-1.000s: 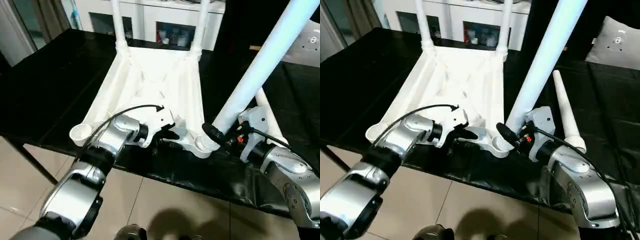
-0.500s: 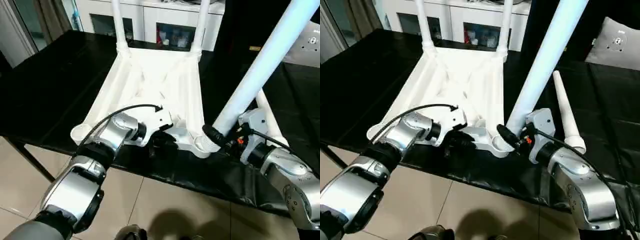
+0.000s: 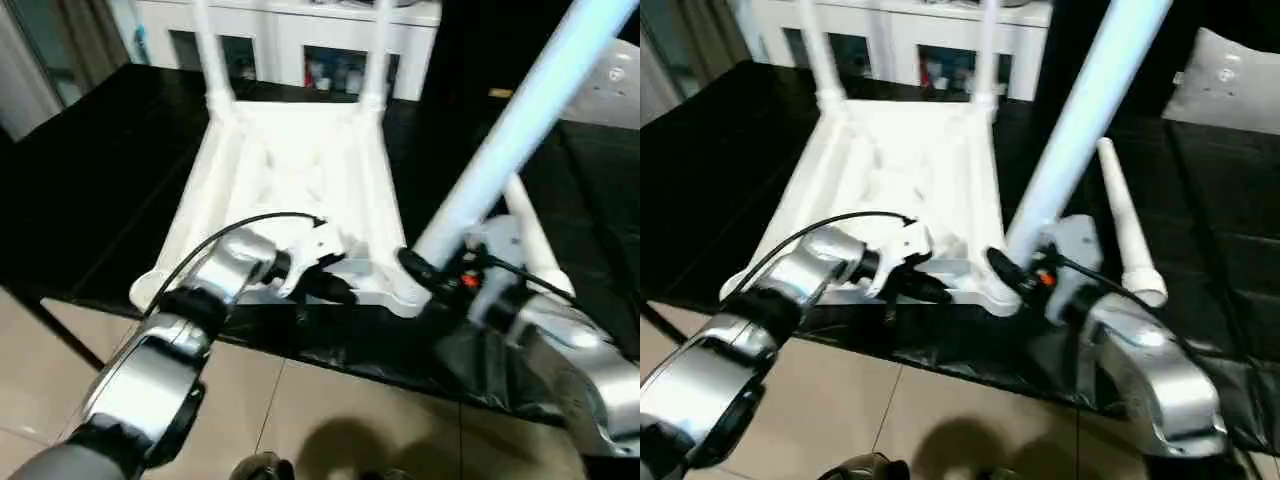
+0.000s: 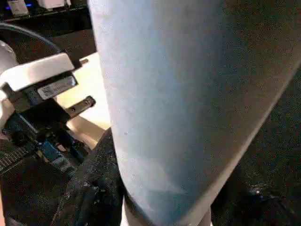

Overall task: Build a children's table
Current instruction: Insert table leg to table base

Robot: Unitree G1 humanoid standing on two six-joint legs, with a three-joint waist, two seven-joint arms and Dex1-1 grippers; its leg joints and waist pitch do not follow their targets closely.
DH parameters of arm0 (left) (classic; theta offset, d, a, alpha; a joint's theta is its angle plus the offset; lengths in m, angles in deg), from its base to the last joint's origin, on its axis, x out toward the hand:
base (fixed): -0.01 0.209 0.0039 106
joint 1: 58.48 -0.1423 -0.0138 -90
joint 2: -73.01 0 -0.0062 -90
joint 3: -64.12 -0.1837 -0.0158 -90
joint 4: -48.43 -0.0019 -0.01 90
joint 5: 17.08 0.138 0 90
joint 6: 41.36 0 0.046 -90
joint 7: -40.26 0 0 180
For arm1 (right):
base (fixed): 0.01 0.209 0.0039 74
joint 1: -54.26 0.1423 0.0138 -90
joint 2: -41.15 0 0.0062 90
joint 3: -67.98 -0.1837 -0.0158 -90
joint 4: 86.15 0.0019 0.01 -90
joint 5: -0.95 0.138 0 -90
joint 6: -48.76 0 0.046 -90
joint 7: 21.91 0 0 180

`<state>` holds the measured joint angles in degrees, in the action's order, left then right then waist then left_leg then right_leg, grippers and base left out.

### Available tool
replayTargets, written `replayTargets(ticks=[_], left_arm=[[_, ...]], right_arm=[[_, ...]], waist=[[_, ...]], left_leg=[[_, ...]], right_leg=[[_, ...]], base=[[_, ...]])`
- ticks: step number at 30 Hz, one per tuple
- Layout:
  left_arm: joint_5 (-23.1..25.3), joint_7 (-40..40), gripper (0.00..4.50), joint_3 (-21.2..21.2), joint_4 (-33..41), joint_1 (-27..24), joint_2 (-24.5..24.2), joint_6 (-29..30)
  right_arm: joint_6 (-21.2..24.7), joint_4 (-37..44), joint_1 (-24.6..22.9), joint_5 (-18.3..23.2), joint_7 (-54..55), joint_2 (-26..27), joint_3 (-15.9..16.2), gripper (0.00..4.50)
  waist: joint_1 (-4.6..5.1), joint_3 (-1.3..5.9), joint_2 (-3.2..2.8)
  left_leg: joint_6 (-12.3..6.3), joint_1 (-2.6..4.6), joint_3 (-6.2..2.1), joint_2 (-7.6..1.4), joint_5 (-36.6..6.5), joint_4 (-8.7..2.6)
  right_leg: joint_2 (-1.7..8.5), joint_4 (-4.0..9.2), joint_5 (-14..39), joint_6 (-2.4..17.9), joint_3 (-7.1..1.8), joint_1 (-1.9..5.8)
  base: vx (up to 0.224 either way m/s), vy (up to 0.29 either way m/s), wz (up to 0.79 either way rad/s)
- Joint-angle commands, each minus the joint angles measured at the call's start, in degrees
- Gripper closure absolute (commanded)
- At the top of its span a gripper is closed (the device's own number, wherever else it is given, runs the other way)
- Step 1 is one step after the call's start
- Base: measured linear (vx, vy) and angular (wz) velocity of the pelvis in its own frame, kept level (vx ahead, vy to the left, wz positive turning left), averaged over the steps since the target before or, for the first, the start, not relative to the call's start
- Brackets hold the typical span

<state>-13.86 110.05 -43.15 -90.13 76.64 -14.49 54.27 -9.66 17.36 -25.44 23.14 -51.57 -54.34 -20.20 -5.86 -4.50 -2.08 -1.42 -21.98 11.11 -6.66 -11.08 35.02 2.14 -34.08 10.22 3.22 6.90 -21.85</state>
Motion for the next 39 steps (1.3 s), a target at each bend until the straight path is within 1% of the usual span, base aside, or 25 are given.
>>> replayTargets(ticks=[1, 2, 3, 4, 5, 6, 7, 8, 9, 10, 11, 13, 16, 18, 21, 25, 28, 30, 31, 33, 34, 35, 36, 37, 39], left_arm=[[-2.29, -1.68, 4.5, 2.73, 2.49, -1.38, -1.43, 2.4], [-2.3, -1.69, 4.5, 2.78, 3.38, -1.85, -1.66, 2.31], [-2.14, -1.76, 4.5, 2.78, 4.33, -2.34, -1.91, 2.03], [-2.03, -1.83, 4.5, 2.78, 4.99, -2.68, -2.08, 1.83], [-1.86, -1.31, 4.5, 2.52, 6.78, -3.64, -2.76, 1.03], [-1.67, -1.23, 4.5, 2.36, 7.45, -3.93, -3.17, 1.3], [-1.67, -1.23, 4.5, 2.36, 7.45, -3.93, -3.17, 1.3], [-1.12, -1.59, 4.5, 2.12, 8.43, -4.3, -3.83, 1.86], [-1.01, -1.67, 4.5, 2.1, 8.71, -4.39, -4.05, 1.96], [-0.96, -1.7, 4.5, 2.1, 8.84, -4.44, -4.15, 2.01], [-0.91, -1.78, 4.5, 2.08, 9.39, -4.64, -4.37, 2.23], [-1.23, -0.43, 4.5, 1.86, 10.79, -5.17, -5.03, 0.36], [-1.45, 1.47, 4.5, 1.08, 12.87, -5.78, -5.81, -0.15], [-0.96, 1.44, 4.5, 0.65, 13.08, -5.47, -6.05, -0.49], [-0.42, 1.88, 4.5, -0.04, 13.18, -5.21, -6.55, -0.74], [-0.66, 3.62, 4.5, -0.51, 14.9, -5.63, -7.62, -1.53], [-0.91, 2.39, 4.5, 0.15, 15.08, -5.41, -7.35, -1.27], [-1.22, 1.0, 4.5, 0.8, 14.37, -5.05, -6.83, -1.26], [-1.3, 0.81, 4.5, 0.93, 14.19, -4.98, -6.74, -1.26], [-1.52, 0.58, 4.5, 1.06, 13.96, -4.88, -6.66, -1.23], [-2.12, 0.29, 4.5, 1.49, 13.78, -4.81, -6.45, -0.86], [-2.74, 0.11, 4.5, 1.95, 13.74, -4.79, -6.23, -0.4], [-3.11, 0.0, 4.5, 2.28, 13.69, -4.73, -6.07, -0.02], [-3.37, -0.1, 4.5, 2.52, 13.64, -4.69, -5.96, 0.22], [-4.13, -0.56, 4.5, 3.25, 13.39, -4.44, -5.52, 0.9]], right_arm=[[1.58, -1.65, 1.06, 0.25, -1.11, -0.59, 0.92, 2.59], [1.54, -2.36, 1.39, -0.13, -1.55, -0.81, 1.34, 2.59], [1.51, -3.08, 1.77, -0.48, -1.86, -0.96, 1.73, 2.59], [1.49, -3.56, 2.04, -0.71, -2.06, -1.05, 1.98, 2.59], [1.6, -5.18, 2.92, -1.07, -2.87, -1.17, 2.69, 2.59], [2.3, -6.11, 3.48, -1.0, -3.36, -1.26, 3.05, 2.59], [2.3, -6.11, 3.48, -1.0, -3.36, -1.26, 3.05, 2.59], [2.93, -7.38, 4.21, -1.34, -4.36, -1.76, 3.89, 2.59], [2.91, -7.83, 4.45, -1.58, -4.77, -1.99, 4.22, 2.59], [2.89, -8.03, 4.57, -1.69, -4.97, -2.09, 4.38, 2.59], [2.77, -8.47, 4.81, -1.95, -5.38, -2.31, 4.69, 2.59], [2.24, -10.29, 5.86, -2.17, -5.79, -2.05, 4.77, 2.59], [2.45, -12.33, 6.87, -1.96, -7.1, -2.09, 5.42, 2.59], [1.56, -14.97, 7.38, -3.21, -8.63, -2.35, 7.16, 2.59], [0.84, -16.84, 7.97, -3.61, -9.0, -2.04, 7.56, 2.59], [0.11, -18.7, 8.8, -3.98, -9.54, -1.81, 7.69, 2.59], [-0.01, -19.32, 8.79, -3.51, -10.04, -1.69, 7.31, 2.59], [-0.14, -19.47, 7.91, -2.85, -10.17, -1.49, 6.42, 2.59], [-0.17, -19.5, 7.66, -2.67, -10.12, -1.41, 6.15, 2.59], [-0.54, -19.73, 7.15, -2.29, -10.07, -1.2, 5.55, 2.59], [-1.55, -20.17, 6.04, -1.59, -9.61, -0.61, 4.2, 2.59], [-2.96, -20.55, 4.95, -1.04, -9.15, 0.05, 2.93, 2.59], [-3.49, -20.7, 4.27, -0.48, -8.52, 0.7, 1.9, 2.59], [-4.05, -20.78, 3.71, -0.01, -8.11, 1.25, 1.12, 2.59], [-6.22, -20.83, 1.8, 1.46, -6.98, 3.18, -1.26, 2.59]], waist=[[-0.47, 4.44, 1.41], [-0.37, 4.38, 1.46], [-0.25, 4.35, 1.82], [-0.35, 4.37, 1.59], [-0.17, 4.29, 1.74], [0.07, 4.33, 1.82], [0.11, 4.38, 1.63], [0.15, 4.27, 1.79], [0.16, 4.27, 1.69], [0.2, 4.36, 2.04], [0.08, 4.31, 1.82], [0.2, 4.31, 2.03], [0.27, 4.28, 2.03], [0.03, 4.31, 1.91], [-0.03, 4.39, 2.04], [0.04, 4.41, 2.01], [0.19, 4.42, 2.18], [0.11, 4.32, 2.2], [0.03, 4.23, 1.88], [-0.01, 4.26, 2.1], [-0.11, 4.24, 1.76], [-0.13, 4.23, 1.76], [-0.25, 4.29, 1.9], [-0.33, 4.27, 1.64], [-0.34, 4.28, 1.69]], left_leg=[[-2.5, 1.04, -4.29, -8.35, -8.41, -3.99], [-2.7, 1.2, -4.12, -8.26, -8.31, -3.9], [-2.97, 1.09, -4.05, -8.19, -7.95, -3.94], [-2.94, 1.15, -4.13, -8.24, -7.9, -3.91], [-3.06, 1.2, -4.02, -8.24, -7.97, -3.99], [-2.96, 1.08, -4.17, -8.3, -7.76, -4.05], [-3.0, 1.12, -4.16, -8.35, -7.59, -4.02], [-3.06, 1.27, -4.05, -8.36, -7.71, -4.01], [-3.01, 1.24, -4.1, -8.39, -7.65, -4.14], [-2.97, 1.3, -4.03, -8.4, -7.8, -4.1], [-2.73, 1.34, -4.05, -8.4, -7.91, -4.05], [-2.4, 1.26, -4.09, -8.51, -8.15, -4.15], [-1.93, 1.46, -4.08, -8.53, -8.73, -4.13], [-1.89, 1.46, -3.9, -8.34, -8.47, -3.97], [-1.94, 1.46, -4.02, -8.65, -8.0, -4.19], [-1.33, 1.49, -4.04, -8.65, -8.95, -4.15], [-1.13, 1.49, -4.1, -8.77, -8.75, -4.3], [-0.79, 1.58, -4.04, -8.72, -9.59, -4.18], [-0.69, 1.57, -4.09, -8.68, -9.75, -4.14], [-0.74, 1.48, -4.08, -8.62, -9.84, -4.15], [-0.65, 1.54, -4.17, -8.69, -9.94, -4.19], [-0.62, 1.71, -4.1, -8.86, -10.51, -4.22], [-0.42, 1.62, -4.14, -8.84, -10.77, -4.24], [-0.34, 1.59, -4.24, -8.84, -10.7, -4.27], [-0.29, 1.69, -4.21, -8.95, -11.2, -4.31]], right_leg=[[10.69, 4.99, 16.0, 7.43, -5.35, 3.18], [10.5, 5.19, 16.79, 6.83, -5.4, 2.93], [10.48, 5.16, 16.91, 6.48, -5.41, 2.95], [10.56, 4.96, 16.99, 6.44, -5.41, 2.91], [10.42, 5.18, 17.49, 5.97, -5.42, 2.76], [10.49, 4.9, 17.04, 6.22, -5.37, 2.91], [10.46, 4.82, 16.64, 6.27, -5.39, 2.87], [10.39, 4.92, 16.17, 6.3, -5.48, 2.63], [10.33, 4.74, 15.62, 6.57, -5.44, 2.69], [10.37, 4.69, 15.44, 6.61, -5.45, 2.69], [10.54, 4.74, 15.48, 6.72, -5.52, 2.67], [10.56, 4.66, 15.0, 6.94, -5.53, 2.76], [10.66, 4.65, 14.89, 7.42, -5.59, 2.65], [10.68, 4.72, 14.93, 7.55, -5.62, 2.68], [10.47, 4.43, 13.63, 7.55, -5.52, 2.69], [10.76, 4.49, 13.57, 7.95, -5.61, 2.78], [10.55, 4.14, 11.6, 8.6, -5.55, 2.77], [10.83, 4.37, 12.51, 8.93, -5.66, 2.77], [10.85, 4.44, 12.78, 8.92, -5.7, 2.76], [10.79, 4.61, 13.4, 8.65, -5.66, 2.88], [10.76, 4.58, 13.51, 8.62, -5.63, 2.85], [10.73, 4.74, 13.48, 8.48, -5.7, 2.66], [10.86, 4.65, 13.3, 8.61, -5.69, 2.78], [10.87, 4.56, 12.99, 8.77, -5.68, 2.8], [10.95, 4.68, 12.52, 9.01, -5.71, 2.71]], base=[[0.0, 0.0, 0.0], [0.0, 0.0, 0.0], [0.0, 0.0, 0.0], [0.0, 0.0, 0.0], [0.0, 0.0, 0.0], [0.0, 0.0, 0.0], [0.0, 0.0, 0.0], [0.0, 0.0, 0.0], [0.0, 0.0, 0.0], [0.0, 0.0, 0.0], [0.0, 0.0, 0.0], [0.0, 0.0, 0.0], [0.0, 0.0, 0.0], [0.0, 0.0, 0.0], [0.0, 0.0, 0.0], [0.0, 0.0, 0.0], [0.0, 0.0, 0.0], [0.0, 0.0, 0.0], [0.0, 0.0, 0.0], [0.0, 0.0, 0.0], [0.0, 0.0, 0.0], [0.0, 0.0, 0.0], [0.0, 0.0, 0.0], [0.0, 0.0, 0.0], [0.0, 0.0, 0.0]])
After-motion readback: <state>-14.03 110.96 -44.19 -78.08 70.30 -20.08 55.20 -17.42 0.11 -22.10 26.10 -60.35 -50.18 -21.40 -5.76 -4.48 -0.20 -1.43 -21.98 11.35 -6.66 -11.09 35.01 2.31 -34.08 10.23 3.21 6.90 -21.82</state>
